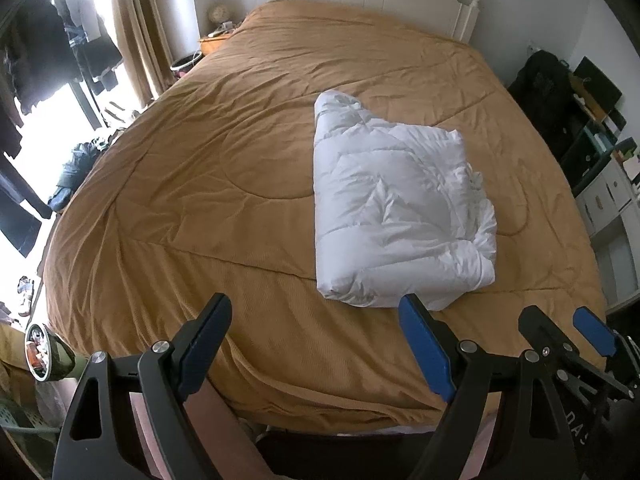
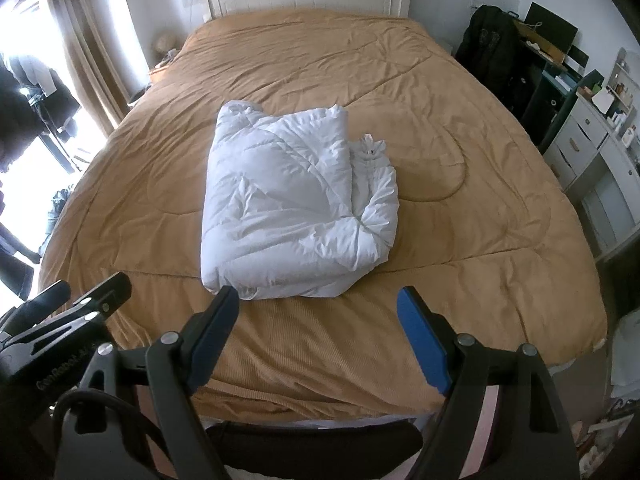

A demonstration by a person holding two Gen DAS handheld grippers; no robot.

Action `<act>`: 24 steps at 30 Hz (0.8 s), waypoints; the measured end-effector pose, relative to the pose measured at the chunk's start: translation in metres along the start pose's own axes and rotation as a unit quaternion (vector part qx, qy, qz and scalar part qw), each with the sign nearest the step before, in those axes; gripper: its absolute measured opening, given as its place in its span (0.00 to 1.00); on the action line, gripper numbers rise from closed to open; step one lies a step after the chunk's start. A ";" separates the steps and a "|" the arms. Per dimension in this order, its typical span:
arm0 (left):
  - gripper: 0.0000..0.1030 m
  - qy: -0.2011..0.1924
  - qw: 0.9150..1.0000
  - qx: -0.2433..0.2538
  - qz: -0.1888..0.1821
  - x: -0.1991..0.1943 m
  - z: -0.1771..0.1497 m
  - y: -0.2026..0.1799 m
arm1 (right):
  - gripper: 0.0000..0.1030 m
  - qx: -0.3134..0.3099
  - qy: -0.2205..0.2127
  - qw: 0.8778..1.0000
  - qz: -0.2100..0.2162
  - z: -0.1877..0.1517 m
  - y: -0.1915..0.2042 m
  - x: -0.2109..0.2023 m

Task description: Fold large clothes

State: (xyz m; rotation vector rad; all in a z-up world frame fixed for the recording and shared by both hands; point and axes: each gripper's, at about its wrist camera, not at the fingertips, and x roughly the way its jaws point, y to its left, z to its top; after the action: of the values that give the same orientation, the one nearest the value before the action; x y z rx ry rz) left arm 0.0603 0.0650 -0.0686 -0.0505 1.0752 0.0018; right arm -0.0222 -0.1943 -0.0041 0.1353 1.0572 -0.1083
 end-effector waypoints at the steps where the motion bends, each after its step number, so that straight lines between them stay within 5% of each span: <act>1: 0.83 0.001 1.000 0.000 0.000 0.000 0.000 0.000 | 0.79 0.000 0.000 1.000 0.000 0.000 0.000 0.000; 24: 0.83 0.010 1.000 0.016 -0.006 0.003 0.001 -0.014 | 0.79 0.005 0.012 1.000 -0.012 -0.003 0.000 0.001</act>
State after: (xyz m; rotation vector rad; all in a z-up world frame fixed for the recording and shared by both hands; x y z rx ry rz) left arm 0.0627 0.0514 -0.0699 -0.0290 1.0942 -0.0267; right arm -0.0246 -0.1934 -0.0067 0.1336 1.0827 -0.1349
